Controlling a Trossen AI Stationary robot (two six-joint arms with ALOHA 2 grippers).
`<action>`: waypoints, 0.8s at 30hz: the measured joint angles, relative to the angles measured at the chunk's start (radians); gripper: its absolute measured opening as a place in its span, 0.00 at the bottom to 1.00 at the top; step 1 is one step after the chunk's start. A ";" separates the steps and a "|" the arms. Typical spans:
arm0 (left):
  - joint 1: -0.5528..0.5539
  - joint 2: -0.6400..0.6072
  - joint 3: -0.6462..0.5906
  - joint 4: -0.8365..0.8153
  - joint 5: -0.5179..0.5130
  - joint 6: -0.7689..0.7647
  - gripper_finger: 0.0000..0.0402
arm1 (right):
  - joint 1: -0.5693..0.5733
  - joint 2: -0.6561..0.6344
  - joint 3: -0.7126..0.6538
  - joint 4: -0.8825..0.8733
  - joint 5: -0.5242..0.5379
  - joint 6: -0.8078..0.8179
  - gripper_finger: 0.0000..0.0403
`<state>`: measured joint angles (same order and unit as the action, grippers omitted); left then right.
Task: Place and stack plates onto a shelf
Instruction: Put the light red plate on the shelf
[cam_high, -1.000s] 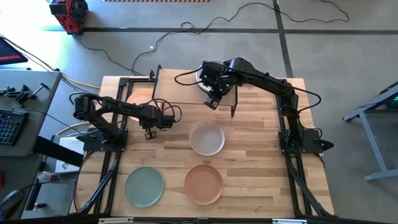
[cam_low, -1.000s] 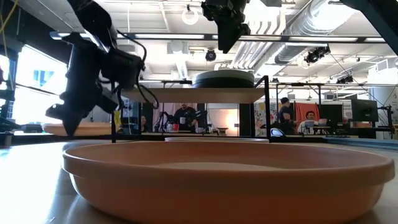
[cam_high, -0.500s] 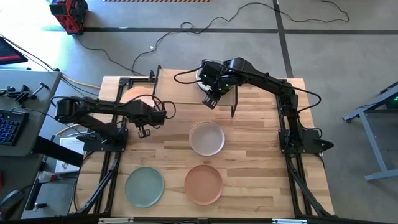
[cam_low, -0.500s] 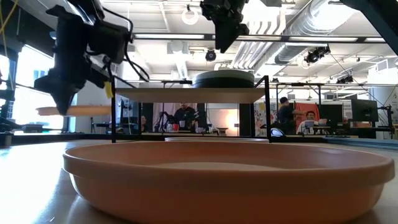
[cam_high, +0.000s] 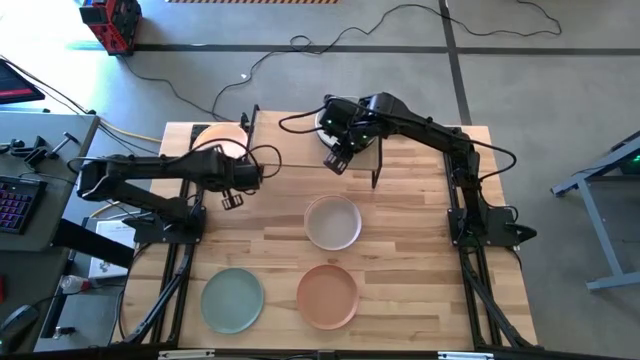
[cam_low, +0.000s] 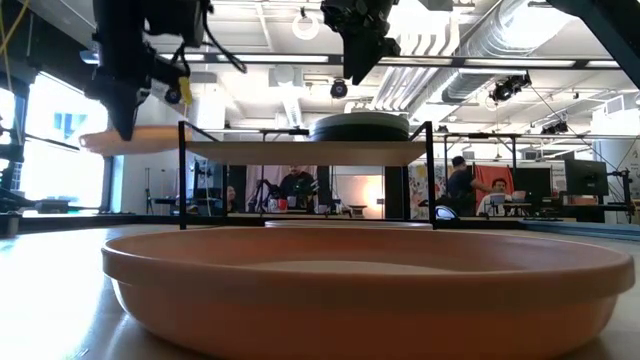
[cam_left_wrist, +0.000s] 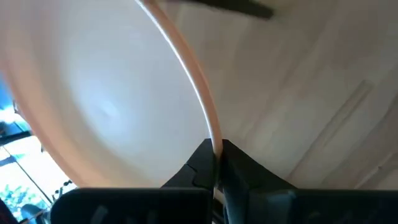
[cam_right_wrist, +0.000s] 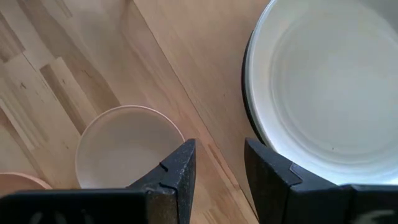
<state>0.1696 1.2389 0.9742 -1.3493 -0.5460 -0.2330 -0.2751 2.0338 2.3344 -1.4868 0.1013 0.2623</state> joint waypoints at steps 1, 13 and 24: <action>0.000 -0.001 0.016 -0.004 -0.006 0.006 0.00 | 0.001 0.000 0.000 0.000 0.000 0.000 0.28; 0.000 -0.007 0.112 -0.076 -0.061 0.050 0.00 | 0.041 0.000 0.000 0.015 0.022 0.003 0.28; 0.000 -0.006 0.111 -0.145 -0.133 0.082 0.00 | 0.053 0.000 0.000 0.017 0.027 0.050 0.28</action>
<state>0.1696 1.2327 1.0855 -1.4943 -0.6793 -0.1506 -0.2224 2.0338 2.3344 -1.4699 0.1279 0.3128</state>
